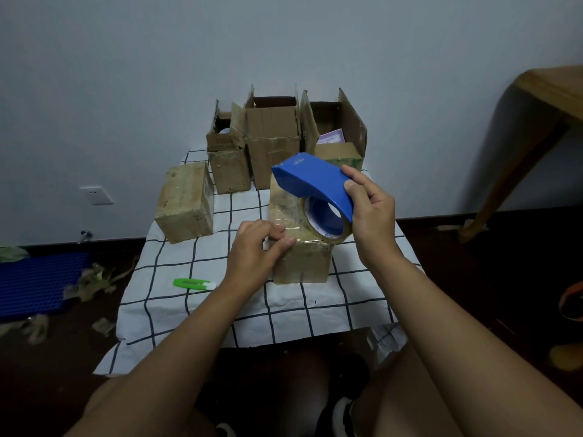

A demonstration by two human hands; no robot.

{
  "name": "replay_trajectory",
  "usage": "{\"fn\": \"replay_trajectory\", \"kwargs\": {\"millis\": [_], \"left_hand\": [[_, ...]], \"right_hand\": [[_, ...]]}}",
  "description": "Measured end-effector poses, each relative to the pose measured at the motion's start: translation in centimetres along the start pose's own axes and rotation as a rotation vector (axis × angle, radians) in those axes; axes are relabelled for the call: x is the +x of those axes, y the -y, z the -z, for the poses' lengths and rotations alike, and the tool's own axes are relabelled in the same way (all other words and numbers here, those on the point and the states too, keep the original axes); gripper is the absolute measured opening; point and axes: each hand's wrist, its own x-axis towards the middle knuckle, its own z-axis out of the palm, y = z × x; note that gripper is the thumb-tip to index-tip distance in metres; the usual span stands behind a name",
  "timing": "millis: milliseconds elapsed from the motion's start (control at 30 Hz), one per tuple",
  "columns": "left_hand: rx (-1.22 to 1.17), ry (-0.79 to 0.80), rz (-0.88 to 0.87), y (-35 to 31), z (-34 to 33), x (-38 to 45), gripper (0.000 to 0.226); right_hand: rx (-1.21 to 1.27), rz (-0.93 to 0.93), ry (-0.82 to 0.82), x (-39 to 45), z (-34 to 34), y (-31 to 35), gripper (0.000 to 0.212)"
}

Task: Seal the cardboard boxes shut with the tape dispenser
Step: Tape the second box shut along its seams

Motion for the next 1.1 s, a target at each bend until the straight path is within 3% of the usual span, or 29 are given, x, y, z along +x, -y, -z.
{"fn": "replay_trajectory", "kwargs": {"millis": [233, 633, 800, 967, 1100], "left_hand": [[0.100, 0.050, -0.153, 0.6, 0.5, 0.3, 0.019], [0.170, 0.168, -0.180, 0.7, 1.5, 0.8, 0.019], [0.174, 0.138, -0.202, -0.1, 1.5, 0.1, 0.016], [0.255, -0.027, -0.141, -0.6, 1.6, -1.5, 0.013], [0.292, 0.026, -0.176, -1.1, 1.8, -1.7, 0.016]], "right_hand": [[0.009, -0.006, 0.007, 0.0, 0.0, 0.0, 0.025], [0.006, -0.011, -0.009, 0.0, -0.1, -0.1, 0.024], [0.004, -0.008, -0.011, 0.0, -0.2, 0.0, 0.023], [0.004, -0.014, 0.006, 0.1, -0.2, 0.1, 0.023], [0.015, -0.016, 0.016, 0.0, -0.2, 0.4, 0.023]]}}
